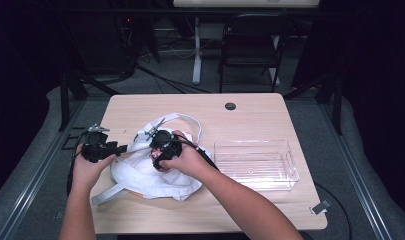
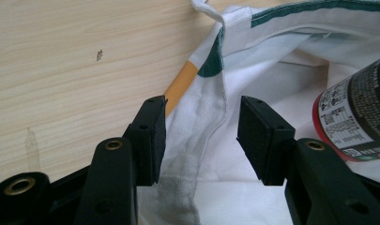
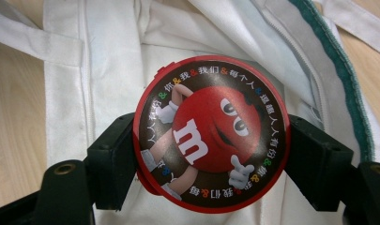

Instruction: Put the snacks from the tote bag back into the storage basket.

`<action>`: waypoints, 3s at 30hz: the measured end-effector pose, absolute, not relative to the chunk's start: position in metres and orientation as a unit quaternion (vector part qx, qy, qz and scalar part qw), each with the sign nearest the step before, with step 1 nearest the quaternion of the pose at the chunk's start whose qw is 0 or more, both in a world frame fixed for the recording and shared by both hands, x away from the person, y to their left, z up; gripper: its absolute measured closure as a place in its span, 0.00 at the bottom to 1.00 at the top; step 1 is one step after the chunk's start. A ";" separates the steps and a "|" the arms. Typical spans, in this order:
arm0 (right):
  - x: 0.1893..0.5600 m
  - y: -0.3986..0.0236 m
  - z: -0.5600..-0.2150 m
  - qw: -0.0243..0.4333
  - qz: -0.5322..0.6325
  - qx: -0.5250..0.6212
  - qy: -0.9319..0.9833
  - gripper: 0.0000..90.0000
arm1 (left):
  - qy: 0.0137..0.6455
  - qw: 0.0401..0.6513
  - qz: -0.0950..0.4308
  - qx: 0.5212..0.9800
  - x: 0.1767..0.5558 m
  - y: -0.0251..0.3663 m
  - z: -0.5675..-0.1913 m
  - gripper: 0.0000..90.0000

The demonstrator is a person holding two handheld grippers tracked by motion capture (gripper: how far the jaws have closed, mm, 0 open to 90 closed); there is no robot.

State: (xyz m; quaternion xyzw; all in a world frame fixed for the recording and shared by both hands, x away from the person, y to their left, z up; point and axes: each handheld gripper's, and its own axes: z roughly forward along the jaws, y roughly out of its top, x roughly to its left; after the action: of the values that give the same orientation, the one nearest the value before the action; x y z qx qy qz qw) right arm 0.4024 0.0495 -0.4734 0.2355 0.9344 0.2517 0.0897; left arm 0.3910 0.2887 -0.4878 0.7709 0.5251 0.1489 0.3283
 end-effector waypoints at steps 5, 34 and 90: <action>0.400 0.050 -0.468 0.092 0.247 0.230 0.937 0.28 | 0.525 0.329 0.149 0.771 0.391 0.289 -0.488 0.58; 0.389 0.044 -0.447 0.089 0.253 0.223 0.937 0.28 | 0.525 0.324 0.148 0.773 0.391 0.289 -0.488 0.58; 0.380 -0.062 -0.405 0.109 0.234 0.256 0.932 0.28 | 0.529 0.317 0.146 0.773 0.391 0.289 -0.490 0.58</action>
State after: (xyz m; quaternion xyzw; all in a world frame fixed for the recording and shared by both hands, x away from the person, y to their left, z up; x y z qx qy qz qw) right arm 0.3797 -0.0616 -0.4047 0.2560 0.9315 0.2341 0.1090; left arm 0.3912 0.2894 -0.4897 0.7731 0.5293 0.1464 0.3174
